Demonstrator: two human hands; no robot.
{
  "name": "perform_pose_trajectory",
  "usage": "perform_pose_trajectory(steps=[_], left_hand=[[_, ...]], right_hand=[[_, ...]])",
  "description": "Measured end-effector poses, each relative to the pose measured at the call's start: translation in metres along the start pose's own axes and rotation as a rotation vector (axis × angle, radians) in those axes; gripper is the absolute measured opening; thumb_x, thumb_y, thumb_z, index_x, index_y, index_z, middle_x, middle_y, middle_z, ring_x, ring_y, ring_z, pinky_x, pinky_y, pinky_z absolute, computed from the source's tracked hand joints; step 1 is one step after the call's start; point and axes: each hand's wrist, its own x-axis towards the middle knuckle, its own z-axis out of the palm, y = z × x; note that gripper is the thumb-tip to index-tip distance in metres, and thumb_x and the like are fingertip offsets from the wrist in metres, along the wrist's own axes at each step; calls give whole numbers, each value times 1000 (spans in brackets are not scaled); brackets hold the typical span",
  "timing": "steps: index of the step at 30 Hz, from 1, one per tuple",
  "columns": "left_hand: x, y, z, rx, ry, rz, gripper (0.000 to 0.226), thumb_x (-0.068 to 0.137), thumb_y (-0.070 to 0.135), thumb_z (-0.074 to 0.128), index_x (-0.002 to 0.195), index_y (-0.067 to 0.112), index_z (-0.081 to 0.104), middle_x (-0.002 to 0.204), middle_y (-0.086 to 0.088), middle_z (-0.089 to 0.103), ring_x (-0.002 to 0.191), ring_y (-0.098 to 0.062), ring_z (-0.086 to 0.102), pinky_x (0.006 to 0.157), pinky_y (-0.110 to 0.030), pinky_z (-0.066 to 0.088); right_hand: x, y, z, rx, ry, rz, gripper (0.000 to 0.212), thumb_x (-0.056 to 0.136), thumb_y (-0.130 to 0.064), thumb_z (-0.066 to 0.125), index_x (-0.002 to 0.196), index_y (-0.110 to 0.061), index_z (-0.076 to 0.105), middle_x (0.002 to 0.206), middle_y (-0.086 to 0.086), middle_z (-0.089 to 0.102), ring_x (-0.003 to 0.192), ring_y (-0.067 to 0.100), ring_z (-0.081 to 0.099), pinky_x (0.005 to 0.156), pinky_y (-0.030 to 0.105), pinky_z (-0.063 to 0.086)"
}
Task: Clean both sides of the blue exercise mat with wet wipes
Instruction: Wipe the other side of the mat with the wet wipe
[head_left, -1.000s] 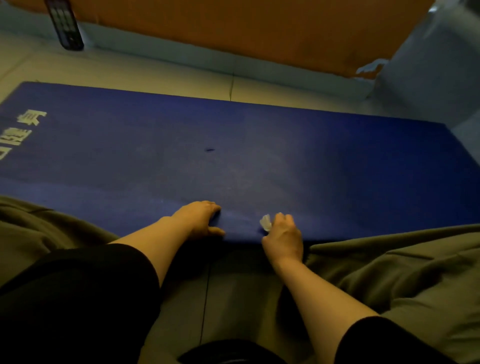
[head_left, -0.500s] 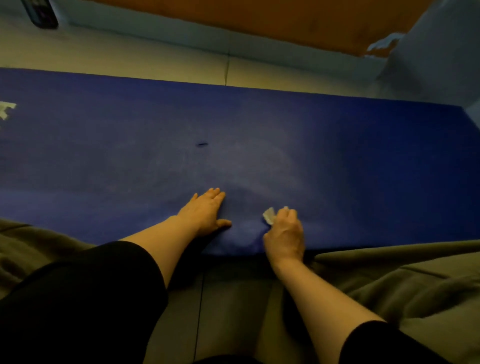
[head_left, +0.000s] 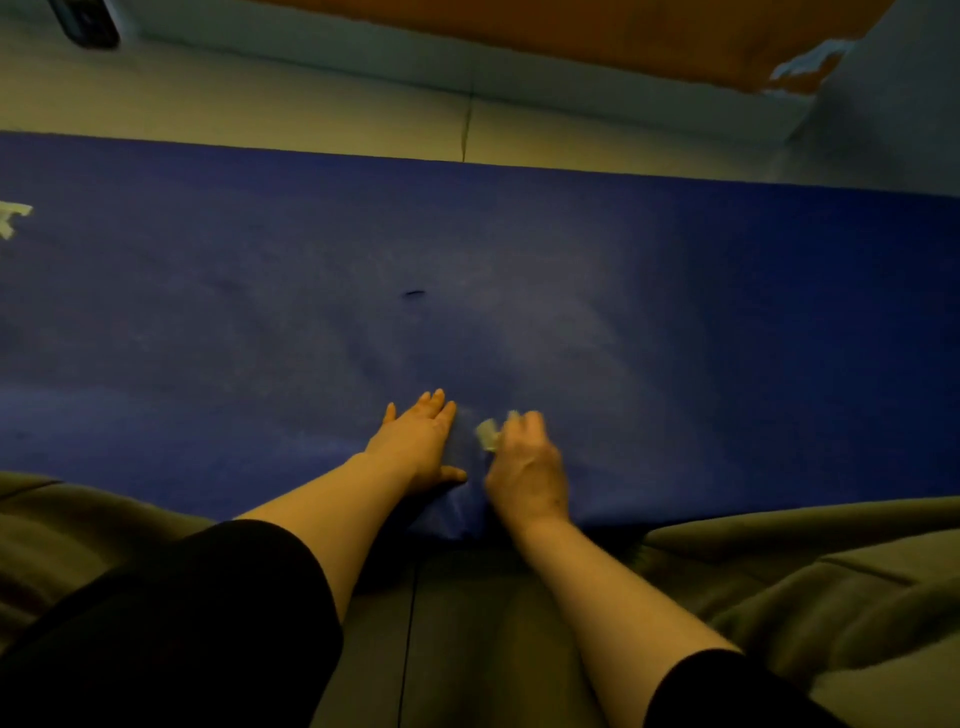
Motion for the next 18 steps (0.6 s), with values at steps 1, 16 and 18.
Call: perform_pose_trajectory(steps=[1, 16, 18], left_hand=[[0, 0, 2, -13, 9, -5, 94, 92, 50, 56, 155, 12, -2, 162, -6, -10, 149, -21, -5, 119, -51, 1], [0, 0, 12, -112, 57, -9, 83, 95, 40, 54, 154, 13, 2, 162, -6, -7, 149, -20, -4, 119, -51, -2], [1, 0, 12, -114, 58, -15, 85, 94, 41, 56, 154, 14, 2, 162, -6, -7, 149, -19, -4, 119, -51, -2]], right_hand=[[-5, -8, 8, 7, -32, -92, 22, 61, -2, 78, 75, -4, 61, 72, 13, 57, 46, 30, 56, 37, 26, 37], [11, -16, 23, 57, -117, -86, 16, 92, -16, 51, 99, -3, 57, 106, 17, 54, 88, 38, 57, 66, 37, 38], [20, -11, 22, 36, -144, -101, 14, 89, -12, 53, 98, -3, 57, 105, 17, 55, 90, 38, 56, 68, 38, 39]])
